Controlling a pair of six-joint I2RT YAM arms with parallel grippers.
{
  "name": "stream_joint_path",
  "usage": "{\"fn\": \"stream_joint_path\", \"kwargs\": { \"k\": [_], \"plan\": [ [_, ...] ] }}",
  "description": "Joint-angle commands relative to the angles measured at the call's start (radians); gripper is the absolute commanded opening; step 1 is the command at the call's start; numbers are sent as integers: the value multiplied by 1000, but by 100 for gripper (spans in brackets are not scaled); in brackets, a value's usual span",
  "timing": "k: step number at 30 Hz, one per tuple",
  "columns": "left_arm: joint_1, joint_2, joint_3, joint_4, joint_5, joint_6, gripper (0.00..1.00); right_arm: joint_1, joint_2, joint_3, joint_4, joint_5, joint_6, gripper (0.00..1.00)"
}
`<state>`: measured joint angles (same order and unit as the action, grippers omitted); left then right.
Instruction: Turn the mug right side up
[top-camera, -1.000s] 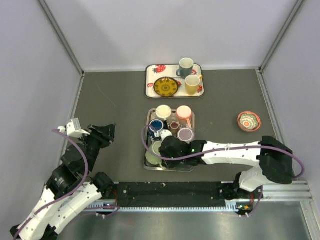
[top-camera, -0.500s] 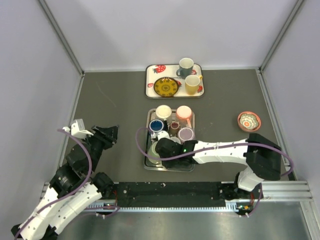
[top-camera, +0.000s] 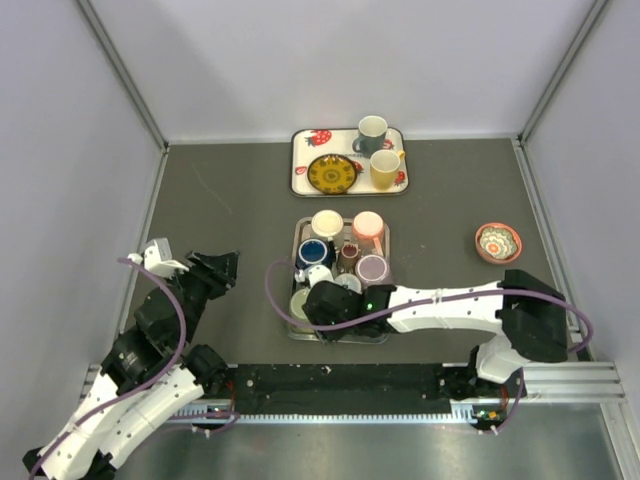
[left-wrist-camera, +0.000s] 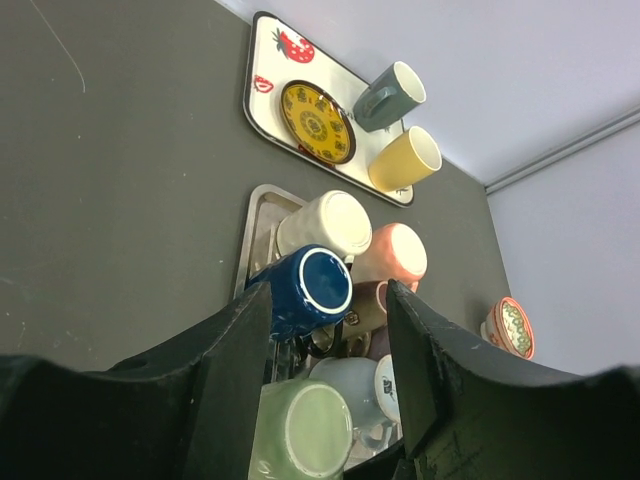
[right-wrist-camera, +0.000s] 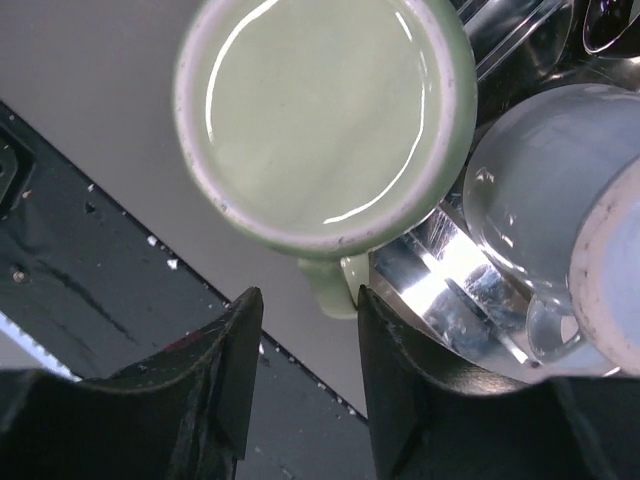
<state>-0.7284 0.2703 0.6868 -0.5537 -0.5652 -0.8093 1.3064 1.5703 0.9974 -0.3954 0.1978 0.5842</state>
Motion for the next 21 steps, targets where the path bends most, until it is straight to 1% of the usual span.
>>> {"fn": "stream_joint_path", "kwargs": {
  "k": [1,5,6,9,10,11,12,14,15,17,18,19,21],
  "plan": [
    [-5,-5,-4,6,1,5,55,66,-113,85,-26,26,-7,44],
    [-5,-3,2,5,-16,27,56,90,-240,179,-127,95,-26,50],
    [-5,0,3,11,-18,32,56,90,-303,194,-150,119,-35,51],
    [-5,21,13,18,-4,70,58,83,-413,254,-252,291,-89,57],
    [-5,45,23,11,-1,81,59,74,-446,260,-269,378,-118,61],
    [-5,59,28,9,4,99,59,30,-475,254,-302,408,-121,62],
    [-5,73,33,5,19,108,60,-4,-537,245,-315,431,-122,62],
    [-5,128,52,-8,43,137,64,-85,-601,192,-324,428,-121,63],
    [-5,151,57,-12,60,145,65,-169,-640,164,-327,431,-119,64],
    [-5,228,75,-25,125,173,69,-281,-745,74,-326,422,-98,65],
    [-3,260,86,-37,137,167,71,-393,-777,40,-324,402,-90,66],
    [-3,323,108,-54,157,156,73,-439,-838,-24,-323,390,-84,66],
    [-3,406,129,-75,188,144,78,-507,-880,-80,-318,373,-78,68]
  ]
}}
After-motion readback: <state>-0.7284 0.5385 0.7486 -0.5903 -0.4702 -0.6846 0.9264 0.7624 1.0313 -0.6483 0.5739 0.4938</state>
